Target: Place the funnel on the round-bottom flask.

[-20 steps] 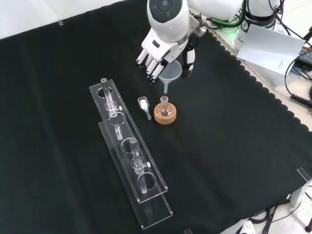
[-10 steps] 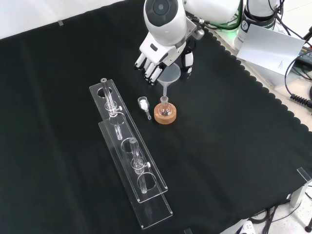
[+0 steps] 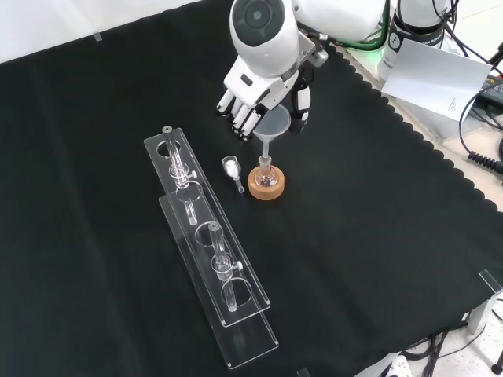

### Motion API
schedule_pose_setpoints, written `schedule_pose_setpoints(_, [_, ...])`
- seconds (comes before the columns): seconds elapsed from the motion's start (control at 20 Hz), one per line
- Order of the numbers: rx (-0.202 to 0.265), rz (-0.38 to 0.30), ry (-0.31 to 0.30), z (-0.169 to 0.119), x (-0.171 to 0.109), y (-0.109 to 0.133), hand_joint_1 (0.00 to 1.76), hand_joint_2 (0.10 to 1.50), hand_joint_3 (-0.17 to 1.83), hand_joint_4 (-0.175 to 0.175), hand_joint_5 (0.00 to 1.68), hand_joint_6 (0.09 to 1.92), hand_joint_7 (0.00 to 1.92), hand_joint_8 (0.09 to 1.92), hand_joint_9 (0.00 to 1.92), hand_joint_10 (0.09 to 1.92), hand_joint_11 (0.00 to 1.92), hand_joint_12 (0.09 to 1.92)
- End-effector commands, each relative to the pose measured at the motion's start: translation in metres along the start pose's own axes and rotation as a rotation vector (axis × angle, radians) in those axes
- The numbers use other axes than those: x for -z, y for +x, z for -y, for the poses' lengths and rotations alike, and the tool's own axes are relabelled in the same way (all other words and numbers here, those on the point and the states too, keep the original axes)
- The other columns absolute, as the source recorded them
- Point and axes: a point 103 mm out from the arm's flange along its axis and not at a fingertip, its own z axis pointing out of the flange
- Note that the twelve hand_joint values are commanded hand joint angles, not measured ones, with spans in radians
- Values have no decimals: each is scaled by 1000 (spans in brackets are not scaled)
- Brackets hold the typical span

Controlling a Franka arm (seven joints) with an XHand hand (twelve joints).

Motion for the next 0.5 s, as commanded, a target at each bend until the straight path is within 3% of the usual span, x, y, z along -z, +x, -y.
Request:
schedule_pose_setpoints(0.05, [-1, -5, -3, -5, -5, -2, 882, 638, 666, -36, 557, 863, 459, 795, 848, 706, 349, 1331])
schedule_pose_setpoints(0.5, [3, 4, -4, -10, -9, 2, 882, 637, 668, -36, 558, 863, 457, 796, 848, 708, 350, 1331])
